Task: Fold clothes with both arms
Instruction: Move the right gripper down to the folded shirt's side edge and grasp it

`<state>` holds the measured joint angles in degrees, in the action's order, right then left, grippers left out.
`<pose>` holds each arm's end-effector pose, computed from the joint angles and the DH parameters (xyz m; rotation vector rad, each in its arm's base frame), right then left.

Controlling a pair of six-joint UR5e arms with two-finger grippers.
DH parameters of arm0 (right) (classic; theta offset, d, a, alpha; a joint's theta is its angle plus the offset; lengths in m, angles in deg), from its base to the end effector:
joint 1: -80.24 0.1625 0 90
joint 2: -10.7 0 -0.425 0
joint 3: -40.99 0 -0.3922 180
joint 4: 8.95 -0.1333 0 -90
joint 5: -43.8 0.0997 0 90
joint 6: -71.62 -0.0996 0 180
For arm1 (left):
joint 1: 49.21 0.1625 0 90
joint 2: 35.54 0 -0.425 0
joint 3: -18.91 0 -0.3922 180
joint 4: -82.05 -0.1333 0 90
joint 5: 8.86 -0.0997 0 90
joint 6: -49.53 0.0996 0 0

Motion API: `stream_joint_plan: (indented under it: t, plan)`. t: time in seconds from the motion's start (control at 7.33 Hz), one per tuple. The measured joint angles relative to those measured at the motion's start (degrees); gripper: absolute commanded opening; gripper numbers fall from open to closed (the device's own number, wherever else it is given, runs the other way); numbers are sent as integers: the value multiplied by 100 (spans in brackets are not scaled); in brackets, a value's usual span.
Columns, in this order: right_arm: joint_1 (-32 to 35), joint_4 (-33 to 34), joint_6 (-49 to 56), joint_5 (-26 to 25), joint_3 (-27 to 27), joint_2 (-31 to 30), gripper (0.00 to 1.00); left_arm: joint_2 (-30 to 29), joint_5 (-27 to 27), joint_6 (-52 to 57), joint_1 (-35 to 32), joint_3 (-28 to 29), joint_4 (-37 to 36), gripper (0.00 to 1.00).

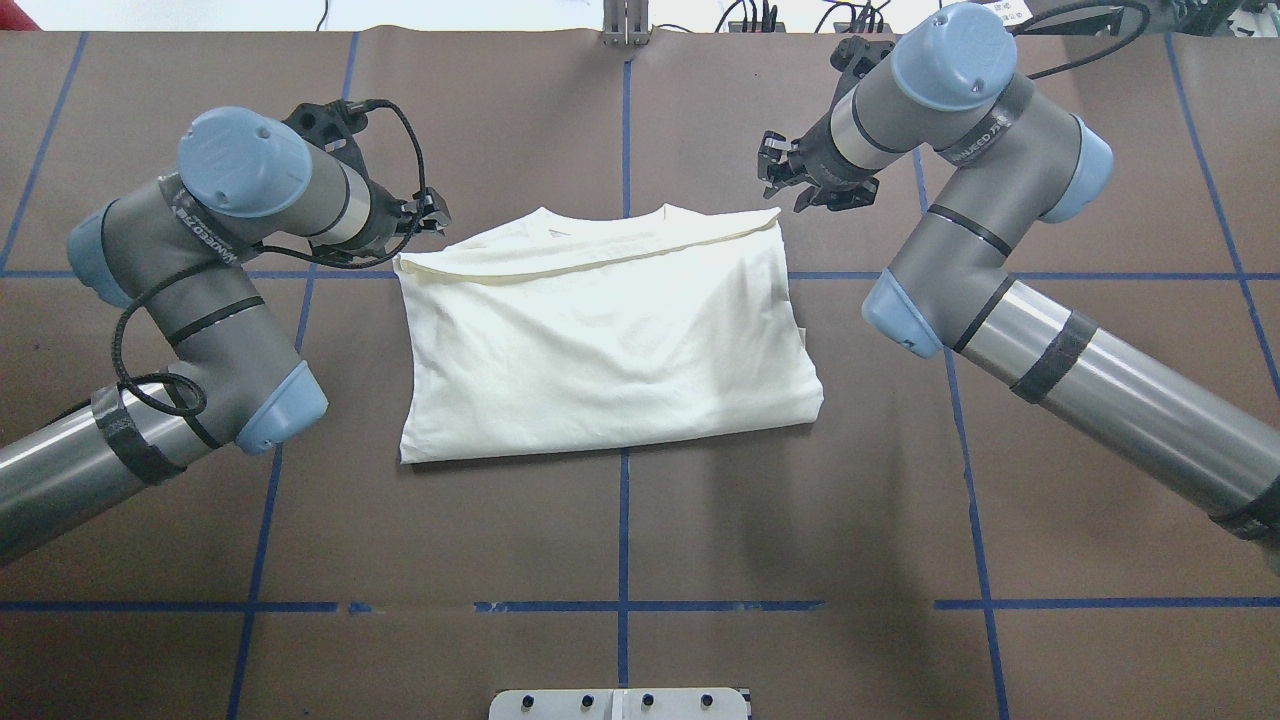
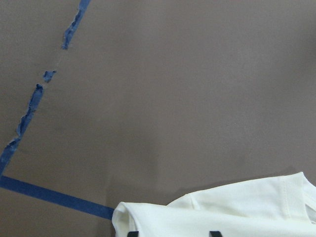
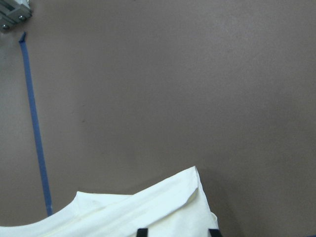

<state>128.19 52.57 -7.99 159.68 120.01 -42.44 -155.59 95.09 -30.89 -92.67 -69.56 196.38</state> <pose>-0.4281 -0.6087 0.3025 0.0906 -1.0220 0.3834 0.4291 -0.5572 0.3220 0.2093 0.9295 -0.4342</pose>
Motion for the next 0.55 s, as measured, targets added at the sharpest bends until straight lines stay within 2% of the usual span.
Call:
stream_joint_plan:
  t: [0.14, 0.27, 0.41, 0.55]
  plan:
    - [-60, 14, 0, 35, 331, -220, 100, 14, 86, 41, -28, -136, -68, 100]
    - [-246, 29, -20, -2, 949, -701, 100, 33, 191, 61, -36, -356, -198, 100]
    - [-516, 39, -32, -151, 1477, -1154, 100, 48, 242, 62, -38, -601, -375, 100]
    - [-827, 42, -40, -391, 1757, -1441, 100, 61, 259, 62, -40, -821, -576, 100]
